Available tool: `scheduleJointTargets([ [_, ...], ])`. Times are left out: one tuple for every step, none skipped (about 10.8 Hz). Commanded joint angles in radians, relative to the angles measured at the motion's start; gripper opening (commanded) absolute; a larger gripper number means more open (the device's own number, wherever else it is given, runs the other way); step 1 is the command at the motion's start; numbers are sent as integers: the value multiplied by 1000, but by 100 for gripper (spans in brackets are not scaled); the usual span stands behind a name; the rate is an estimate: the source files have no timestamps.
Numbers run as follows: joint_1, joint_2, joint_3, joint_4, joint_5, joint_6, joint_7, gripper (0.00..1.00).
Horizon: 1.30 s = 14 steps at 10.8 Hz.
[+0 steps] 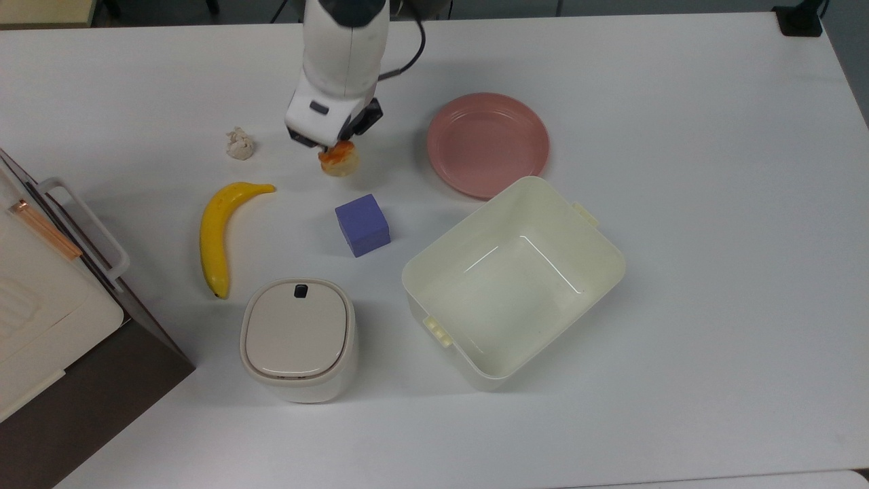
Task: Put the bread on a plate
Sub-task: 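Lift the bread roll and carry it over the pink plate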
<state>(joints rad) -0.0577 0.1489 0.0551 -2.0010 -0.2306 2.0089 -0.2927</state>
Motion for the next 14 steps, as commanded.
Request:
scheduleJointTargets([
  [28,-77,57,57,95,-143,-6,0],
  [65,-92,71,67,114,-192,-5,0],
  [112,-103,78,68,116,-223,16,0],
  [168,-98,77,67,117,-240,56,0],
  [214,-89,77,65,116,-248,67,0],
  [246,-75,77,64,116,-251,73,0],
  [274,-66,78,64,116,-256,72,0],
  [295,-52,77,62,116,-256,73,0],
  [303,-37,78,61,116,-256,73,0],
  [303,-28,77,56,114,-254,72,0],
  [299,-22,78,57,114,-254,72,0],
  [292,-20,78,62,114,-253,72,0],
  [289,-22,78,64,114,-253,72,12],
  [288,-23,78,65,114,-249,72,26],
])
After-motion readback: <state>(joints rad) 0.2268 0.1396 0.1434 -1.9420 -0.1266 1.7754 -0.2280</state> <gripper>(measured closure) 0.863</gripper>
